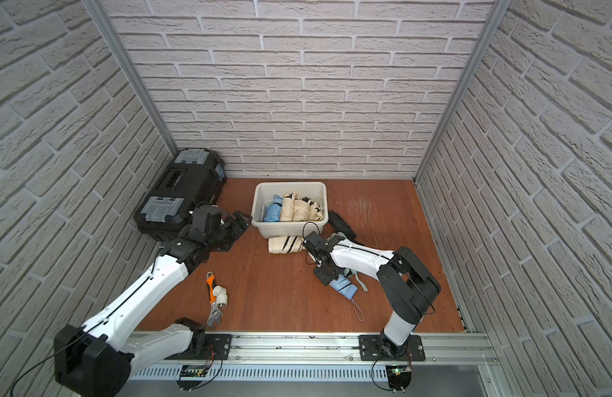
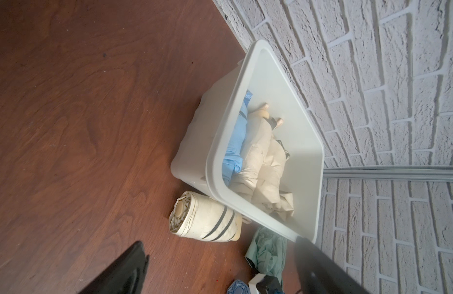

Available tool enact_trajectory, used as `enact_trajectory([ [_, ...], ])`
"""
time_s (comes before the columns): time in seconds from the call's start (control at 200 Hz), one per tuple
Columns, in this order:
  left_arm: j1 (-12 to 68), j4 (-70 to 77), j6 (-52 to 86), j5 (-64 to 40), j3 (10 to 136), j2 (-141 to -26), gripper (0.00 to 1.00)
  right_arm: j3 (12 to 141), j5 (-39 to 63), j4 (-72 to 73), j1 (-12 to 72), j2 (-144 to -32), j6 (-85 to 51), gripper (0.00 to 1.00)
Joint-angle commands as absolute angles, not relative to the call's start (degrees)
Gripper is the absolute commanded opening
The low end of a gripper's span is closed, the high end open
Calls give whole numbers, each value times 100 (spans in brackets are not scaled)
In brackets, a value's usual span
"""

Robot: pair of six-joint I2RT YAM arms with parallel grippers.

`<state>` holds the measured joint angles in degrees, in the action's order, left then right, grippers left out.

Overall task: Put the umbrella into the storage box
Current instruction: Pick up the umbrella from the center of the board.

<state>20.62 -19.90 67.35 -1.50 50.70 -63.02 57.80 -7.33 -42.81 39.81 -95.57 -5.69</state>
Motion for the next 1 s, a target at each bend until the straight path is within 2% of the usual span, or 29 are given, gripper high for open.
enact_trajectory([
  [0.0, 2059, -1625, 6508, -64, 4971, -6164, 94, 5781, -275, -4197, 4052, -9034, -693, 43],
  [0.27, 2410, -481, 5650, 120, 4738, -5884, 92, 6028, 361, -4247, 4052, -7891, -1650, 40],
  [0.43, 3046, 222, 4649, 565, 4563, -5748, 93, 6452, 257, -4251, 4013, -7335, -2529, 39],
  [0.59, 3706, 1109, 3463, 532, 4367, -5800, 94, 7054, 71, -4115, 3888, -7176, -3450, 39],
  [0.82, 4104, 1891, 3003, -199, 4157, -5976, 98, 7731, -99, -3911, 3831, -7376, -4768, 38],
  [0.995, 4137, 1426, 3014, -1349, 4478, -6418, 98, 7834, -398, -3630, 3823, -7482, -5624, 38],
])
